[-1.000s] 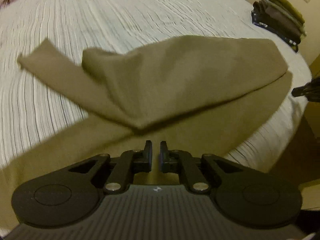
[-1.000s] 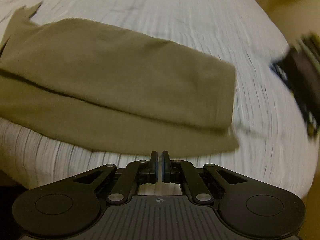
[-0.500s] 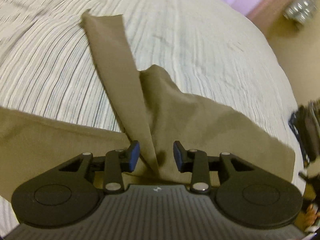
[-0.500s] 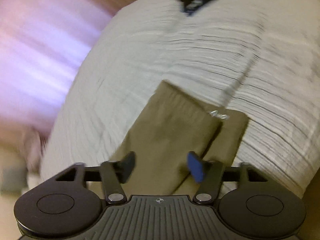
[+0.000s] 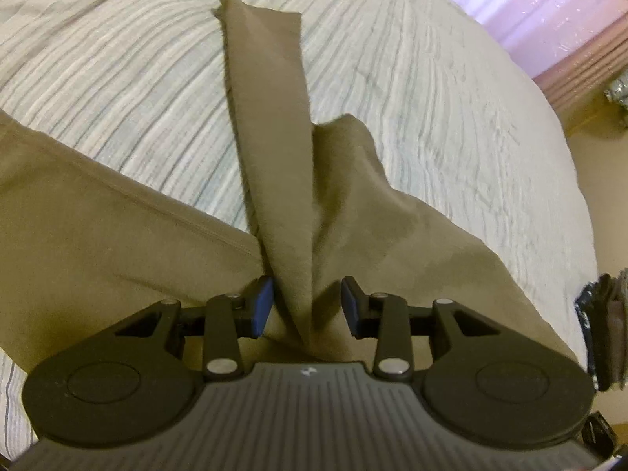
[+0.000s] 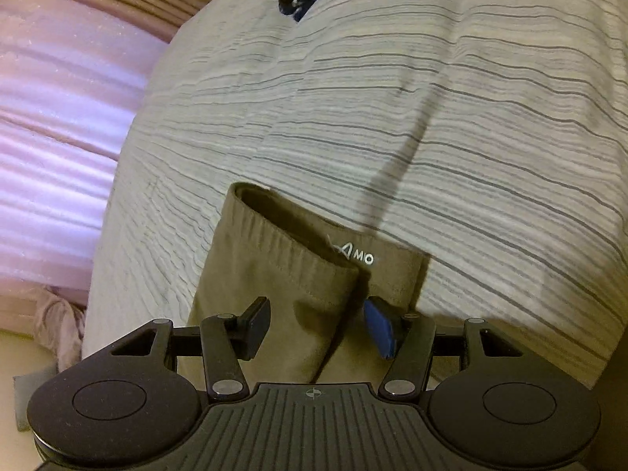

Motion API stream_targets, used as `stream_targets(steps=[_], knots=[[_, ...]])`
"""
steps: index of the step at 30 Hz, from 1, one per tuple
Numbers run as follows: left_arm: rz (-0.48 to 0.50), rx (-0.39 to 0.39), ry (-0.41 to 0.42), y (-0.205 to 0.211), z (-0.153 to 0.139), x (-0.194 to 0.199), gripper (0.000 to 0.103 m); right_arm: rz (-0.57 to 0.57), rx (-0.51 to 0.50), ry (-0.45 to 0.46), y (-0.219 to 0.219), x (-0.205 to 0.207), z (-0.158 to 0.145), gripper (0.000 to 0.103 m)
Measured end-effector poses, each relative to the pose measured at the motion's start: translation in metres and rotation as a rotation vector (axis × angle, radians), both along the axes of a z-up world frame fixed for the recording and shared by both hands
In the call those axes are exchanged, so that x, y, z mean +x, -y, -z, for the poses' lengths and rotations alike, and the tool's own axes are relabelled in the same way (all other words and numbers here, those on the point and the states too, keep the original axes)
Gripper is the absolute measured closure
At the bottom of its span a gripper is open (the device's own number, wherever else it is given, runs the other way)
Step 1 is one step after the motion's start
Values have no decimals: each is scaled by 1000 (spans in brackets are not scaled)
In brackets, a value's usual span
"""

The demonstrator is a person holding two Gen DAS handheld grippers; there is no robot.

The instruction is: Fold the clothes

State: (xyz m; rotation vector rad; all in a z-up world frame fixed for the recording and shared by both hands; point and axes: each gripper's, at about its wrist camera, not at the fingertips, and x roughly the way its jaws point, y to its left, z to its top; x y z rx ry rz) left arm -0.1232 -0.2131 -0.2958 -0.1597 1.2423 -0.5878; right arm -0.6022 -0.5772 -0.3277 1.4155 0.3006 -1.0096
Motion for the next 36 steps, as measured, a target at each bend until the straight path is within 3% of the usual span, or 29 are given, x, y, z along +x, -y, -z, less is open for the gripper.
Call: stream_targets(steps=[1, 2, 3, 4, 5, 7, 11, 13, 18, 36], knots=[[-10, 3, 6, 1, 1, 1, 74, 6, 1, 8, -2, -3, 0, 60], [-18, 5, 11, 1, 1, 2, 75, 12, 6, 10, -2, -5, 2, 64], [-21, 3, 13, 2, 1, 3, 82, 17, 11, 11, -2, -6, 2, 65], [-18, -3, 18, 2, 0, 3, 101, 15, 13, 11, -1, -7, 3, 68], [-14, -5, 37, 1, -3, 2, 102, 11, 10, 9, 0, -7, 2, 87], [-6, 1, 105, -1, -14, -5, 102, -18, -42, -8, -2, -7, -4, 95], [16, -46, 272, -19, -46, -33, 102, -54, -171, 8, -10, -15, -31, 96], [28, -20, 306, -30, -50, -50, 102, -68, -185, 7, -12, -21, -37, 96], [12, 40, 248, -53, -27, -78, 102, -99, -141, -55, -21, -38, -31, 96], [18, 44, 311, -63, -19, -101, 102, -149, -154, -134, -29, -42, -31, 96]])
